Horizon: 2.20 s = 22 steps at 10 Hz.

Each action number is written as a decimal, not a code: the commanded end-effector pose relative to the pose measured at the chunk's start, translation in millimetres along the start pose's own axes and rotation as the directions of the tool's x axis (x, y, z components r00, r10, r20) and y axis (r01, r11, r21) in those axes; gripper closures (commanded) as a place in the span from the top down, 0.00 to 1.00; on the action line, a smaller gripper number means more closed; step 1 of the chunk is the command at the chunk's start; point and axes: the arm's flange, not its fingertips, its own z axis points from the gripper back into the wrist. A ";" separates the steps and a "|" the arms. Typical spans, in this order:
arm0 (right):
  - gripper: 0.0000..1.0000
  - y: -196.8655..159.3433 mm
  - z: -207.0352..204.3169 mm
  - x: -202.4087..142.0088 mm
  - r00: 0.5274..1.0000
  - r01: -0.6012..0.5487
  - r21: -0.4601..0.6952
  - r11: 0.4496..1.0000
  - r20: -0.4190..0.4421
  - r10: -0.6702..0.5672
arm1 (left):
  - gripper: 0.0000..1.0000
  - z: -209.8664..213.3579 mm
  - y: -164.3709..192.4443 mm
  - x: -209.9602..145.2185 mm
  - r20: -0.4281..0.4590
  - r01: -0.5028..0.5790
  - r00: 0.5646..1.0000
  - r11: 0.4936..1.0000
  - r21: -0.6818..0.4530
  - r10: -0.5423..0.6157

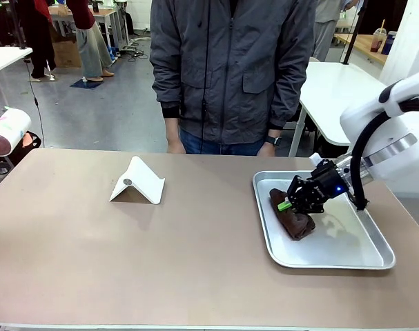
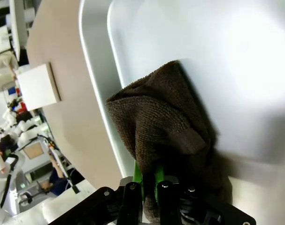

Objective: Clean the surface of the table.
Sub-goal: Clean the area not pointed to by the person.

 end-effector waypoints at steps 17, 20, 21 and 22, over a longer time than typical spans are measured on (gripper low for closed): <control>0.11 -46.7 153.1 -20.3 0.993 0.049 0.461 0.886 0.073 -0.093 | 0.22 3.3 -5.9 -0.8 0.006 -0.001 1.000 1.000 -0.013 0.001; 0.11 -44.8 193.8 -50.2 0.998 0.056 0.644 0.763 -0.026 -0.051 | 0.22 3.3 -5.9 -0.8 0.006 -0.001 1.000 1.000 -0.013 0.001; 0.11 -45.2 204.7 -60.9 0.998 0.065 0.680 0.730 -0.049 -0.043 | 0.22 3.3 -5.9 -0.8 0.006 -0.001 1.000 1.000 -0.013 0.001; 0.11 -46.7 214.9 -71.2 0.997 0.080 0.706 0.704 -0.071 -0.042 | 0.22 3.3 -5.9 -0.8 0.006 -0.001 1.000 1.000 -0.013 0.001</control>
